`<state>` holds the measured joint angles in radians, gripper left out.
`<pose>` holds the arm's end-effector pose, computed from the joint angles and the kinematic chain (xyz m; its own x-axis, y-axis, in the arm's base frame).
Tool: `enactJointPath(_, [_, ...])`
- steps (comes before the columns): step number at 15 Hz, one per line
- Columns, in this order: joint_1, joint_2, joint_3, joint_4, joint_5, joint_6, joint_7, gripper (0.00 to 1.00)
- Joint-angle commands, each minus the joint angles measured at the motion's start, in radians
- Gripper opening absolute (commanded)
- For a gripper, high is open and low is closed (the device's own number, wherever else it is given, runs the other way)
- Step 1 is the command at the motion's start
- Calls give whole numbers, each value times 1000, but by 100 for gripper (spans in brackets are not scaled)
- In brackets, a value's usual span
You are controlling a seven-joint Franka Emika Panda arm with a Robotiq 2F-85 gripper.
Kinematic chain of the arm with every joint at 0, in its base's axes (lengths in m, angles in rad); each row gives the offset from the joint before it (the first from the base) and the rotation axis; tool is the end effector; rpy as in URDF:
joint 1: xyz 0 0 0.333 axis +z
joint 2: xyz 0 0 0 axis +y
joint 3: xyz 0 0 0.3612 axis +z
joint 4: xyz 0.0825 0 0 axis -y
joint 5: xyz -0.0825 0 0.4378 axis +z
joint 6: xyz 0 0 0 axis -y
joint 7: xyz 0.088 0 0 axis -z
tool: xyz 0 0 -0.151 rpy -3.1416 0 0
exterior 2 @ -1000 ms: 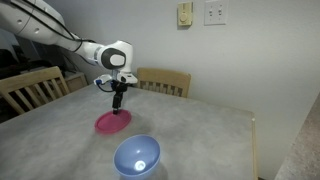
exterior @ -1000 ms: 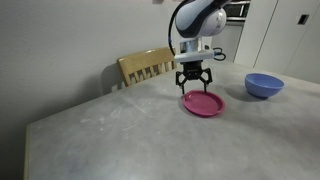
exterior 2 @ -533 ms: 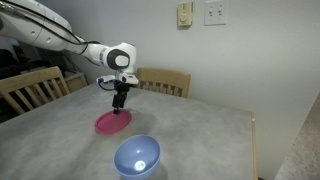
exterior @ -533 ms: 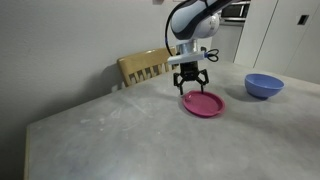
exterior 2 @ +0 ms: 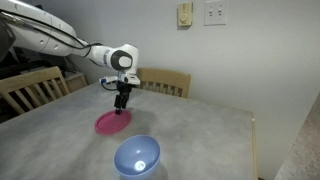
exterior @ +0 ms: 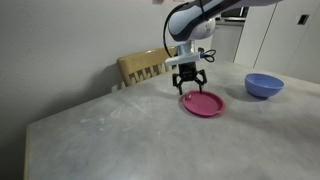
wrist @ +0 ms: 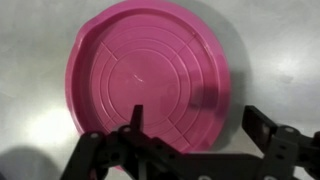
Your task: Place the pink lid on the bowl
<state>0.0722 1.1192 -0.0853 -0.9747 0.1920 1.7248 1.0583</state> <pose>0.8099 0.0362 0.0986 0.4049 -0.8784 -0.2540 -0.8429 -0.4662 0.2685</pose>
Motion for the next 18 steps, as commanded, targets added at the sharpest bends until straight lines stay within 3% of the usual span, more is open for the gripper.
enactJointPath(1, [-24,49,16,60,-5,-31,9,100])
enactJointPath(2, [-27,57,16,65,-4,-29,10,91])
enactJointPath(3, [-29,57,16,71,-3,-32,13,74])
enactJointPath(13, [-38,69,10,112,-13,-29,25,4])
enactJointPath(15, [-36,67,8,116,-25,-38,12,0])
enactJointPath(18, [-9,39,-11,109,-66,-87,-36,3])
